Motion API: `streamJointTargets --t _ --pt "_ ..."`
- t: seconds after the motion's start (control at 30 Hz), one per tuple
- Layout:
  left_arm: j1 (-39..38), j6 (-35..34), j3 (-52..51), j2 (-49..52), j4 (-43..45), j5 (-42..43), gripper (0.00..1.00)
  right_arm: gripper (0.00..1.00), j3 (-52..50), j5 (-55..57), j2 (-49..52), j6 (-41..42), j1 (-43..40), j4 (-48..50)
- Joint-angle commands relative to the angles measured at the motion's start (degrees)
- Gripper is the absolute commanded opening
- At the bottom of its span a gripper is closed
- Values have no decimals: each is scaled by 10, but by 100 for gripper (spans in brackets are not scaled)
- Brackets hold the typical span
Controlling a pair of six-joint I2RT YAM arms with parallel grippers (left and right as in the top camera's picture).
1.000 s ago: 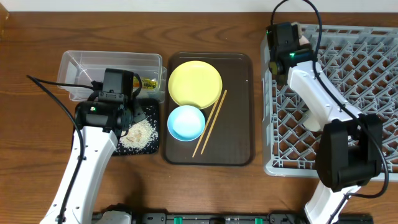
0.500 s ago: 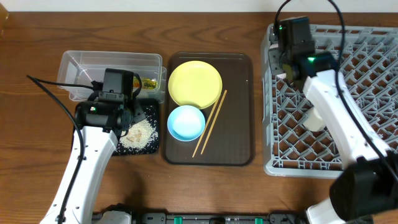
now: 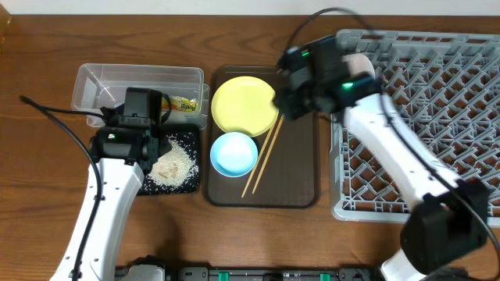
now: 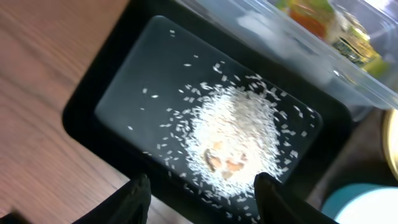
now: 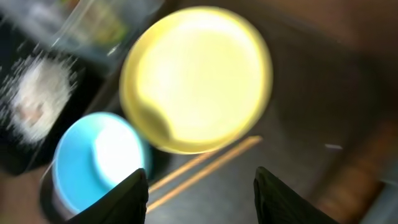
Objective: Sort waste into correct bins and load items into the dishwasher rack
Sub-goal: 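Reach right gripper to the light-blue bowl and grasp its rim, then carry the blue bowl into the rack's back corner and release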
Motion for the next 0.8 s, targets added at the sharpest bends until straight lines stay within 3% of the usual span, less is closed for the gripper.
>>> streamJointTargets --t 0.0,0.3,0.4,0.57,0.67,0.77 --pt "14 -13 0 -3 -5 -23 57 52 -1 -19 32 5 37 -4" --pt "16 -13 0 -3 -4 -22 56 45 -1 11 122 76 93 -13" --pt "16 -13 0 -3 -5 -22 57 33 -1 20 146 76 101 -16" --pt "16 -13 0 -3 -5 -22 57 29 -1 34 178 100 106 -16" --pt "16 -13 0 -3 -5 -22 57 7 -1 34 183 106 106 -23" --pt "16 -13 0 -3 -5 -22 57 1 0 35 176 106 105 -23"
